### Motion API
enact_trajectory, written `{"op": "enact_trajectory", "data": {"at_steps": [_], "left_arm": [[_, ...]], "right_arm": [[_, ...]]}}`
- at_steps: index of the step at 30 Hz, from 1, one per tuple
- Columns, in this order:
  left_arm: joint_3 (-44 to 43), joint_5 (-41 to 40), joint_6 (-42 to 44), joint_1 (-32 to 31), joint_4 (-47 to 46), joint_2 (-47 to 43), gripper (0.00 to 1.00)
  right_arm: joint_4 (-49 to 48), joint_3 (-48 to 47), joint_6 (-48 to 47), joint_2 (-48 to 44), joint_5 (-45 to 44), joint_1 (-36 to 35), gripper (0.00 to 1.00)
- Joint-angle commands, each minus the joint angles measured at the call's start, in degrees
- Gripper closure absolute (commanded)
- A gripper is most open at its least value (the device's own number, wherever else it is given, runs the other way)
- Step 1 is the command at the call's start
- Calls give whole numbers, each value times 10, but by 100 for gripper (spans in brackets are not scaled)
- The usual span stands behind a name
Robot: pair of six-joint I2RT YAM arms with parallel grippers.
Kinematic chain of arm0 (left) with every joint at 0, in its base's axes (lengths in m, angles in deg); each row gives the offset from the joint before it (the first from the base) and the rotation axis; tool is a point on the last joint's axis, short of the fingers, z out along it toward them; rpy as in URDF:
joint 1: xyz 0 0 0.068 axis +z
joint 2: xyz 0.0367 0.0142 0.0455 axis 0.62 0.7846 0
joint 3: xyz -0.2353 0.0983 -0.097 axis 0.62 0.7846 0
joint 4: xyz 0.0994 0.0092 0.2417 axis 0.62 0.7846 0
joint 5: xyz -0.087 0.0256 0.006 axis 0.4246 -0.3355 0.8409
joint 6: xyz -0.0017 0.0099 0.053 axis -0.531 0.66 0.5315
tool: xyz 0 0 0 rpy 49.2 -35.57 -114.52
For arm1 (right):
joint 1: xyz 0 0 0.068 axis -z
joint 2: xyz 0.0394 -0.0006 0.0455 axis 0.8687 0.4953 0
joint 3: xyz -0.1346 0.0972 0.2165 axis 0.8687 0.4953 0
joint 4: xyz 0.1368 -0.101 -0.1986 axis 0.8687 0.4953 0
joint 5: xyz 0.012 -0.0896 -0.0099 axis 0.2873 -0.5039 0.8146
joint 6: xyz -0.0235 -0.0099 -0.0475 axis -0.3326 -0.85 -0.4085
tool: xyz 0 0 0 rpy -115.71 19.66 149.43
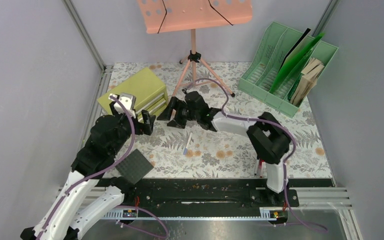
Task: Organize the desk
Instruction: Open the drawer in the storage box.
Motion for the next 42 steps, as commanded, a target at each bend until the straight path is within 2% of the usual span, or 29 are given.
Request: {"op": "enact_trajectory", "data": {"at_steps": [1, 7, 14, 19, 22, 28, 38, 42], "left_arm": [[-38, 55, 47, 2, 17, -48, 15], [-30, 57, 49, 2, -7, -114, 5], [-58, 58, 17, 2, 4, -126, 4], [-61, 69, 11, 2, 10, -123, 4], [-60, 70, 10, 2, 13, -123, 4], [-58, 68, 9, 2, 25, -124, 4], [-57, 72, 6, 2, 45, -123, 3], [-51, 75, 1, 2, 47, -124, 3]], "right_arm": [[-126, -77, 94, 74, 33, -6, 22], [-228, -142, 192, 170, 9, -19, 26], [-272, -182, 247, 251, -55, -48, 32], [-249, -193, 248, 267, -85, -56, 36], [-216, -202, 236, 268, -101, -56, 42], [-200, -235, 238, 293, -107, -56, 43], [-116, -296, 233, 316, -122, -57, 55], [-88, -318, 221, 321, -127, -59, 56]]}}
